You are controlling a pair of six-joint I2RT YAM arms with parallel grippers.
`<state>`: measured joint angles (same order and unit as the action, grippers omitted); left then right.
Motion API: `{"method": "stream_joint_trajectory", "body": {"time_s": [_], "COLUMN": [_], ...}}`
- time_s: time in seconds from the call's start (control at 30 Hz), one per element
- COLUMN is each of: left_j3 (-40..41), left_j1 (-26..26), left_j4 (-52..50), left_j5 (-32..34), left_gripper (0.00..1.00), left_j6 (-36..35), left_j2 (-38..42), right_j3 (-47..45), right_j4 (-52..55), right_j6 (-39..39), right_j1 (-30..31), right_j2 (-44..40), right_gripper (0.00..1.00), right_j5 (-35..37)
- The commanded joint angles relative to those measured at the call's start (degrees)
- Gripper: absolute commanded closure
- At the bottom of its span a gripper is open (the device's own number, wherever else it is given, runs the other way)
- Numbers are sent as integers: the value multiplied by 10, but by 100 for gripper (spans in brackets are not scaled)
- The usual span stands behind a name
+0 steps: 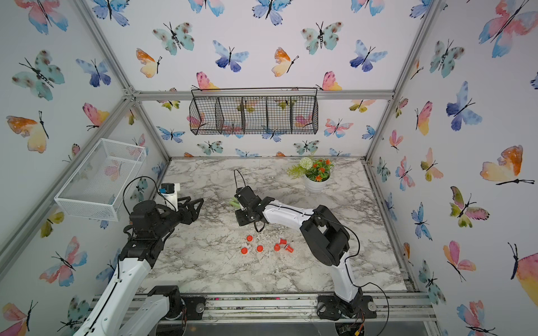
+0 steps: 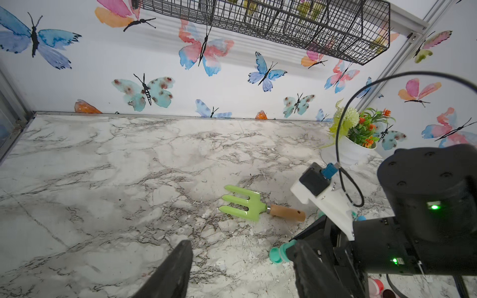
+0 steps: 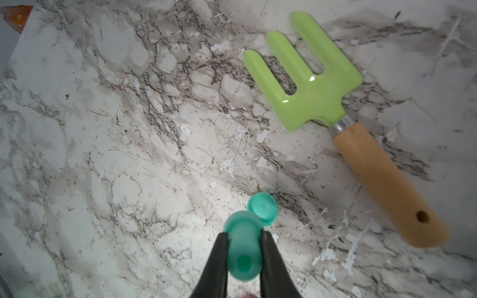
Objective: Close the stamp cap
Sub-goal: Close the cover of the stamp.
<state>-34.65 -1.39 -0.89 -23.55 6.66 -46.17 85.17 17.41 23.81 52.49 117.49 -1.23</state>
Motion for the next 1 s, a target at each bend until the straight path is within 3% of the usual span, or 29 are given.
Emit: {"method": "stream_joint_trajectory", "body": {"time_s": [0.0,0.5,0.97], "left_j3": [-8,-8,-8], "left_j1": [8,20,26], "left_j4": [5,5,8], "left_j5": [-3,-13,-23], "left_gripper": [36,36,36], "left_j6": [-4,-1,3], "left_j2": [3,-3,-9], "right_j3": [-3,18,20], "right_j4": [-27,-21,-13], "right_j6": [-9,-11,-13], "right_j1": [2,2,7], "right_j2": [15,49,19], "right_gripper": [90,90,89], "right_j5": [25,29,31]}}
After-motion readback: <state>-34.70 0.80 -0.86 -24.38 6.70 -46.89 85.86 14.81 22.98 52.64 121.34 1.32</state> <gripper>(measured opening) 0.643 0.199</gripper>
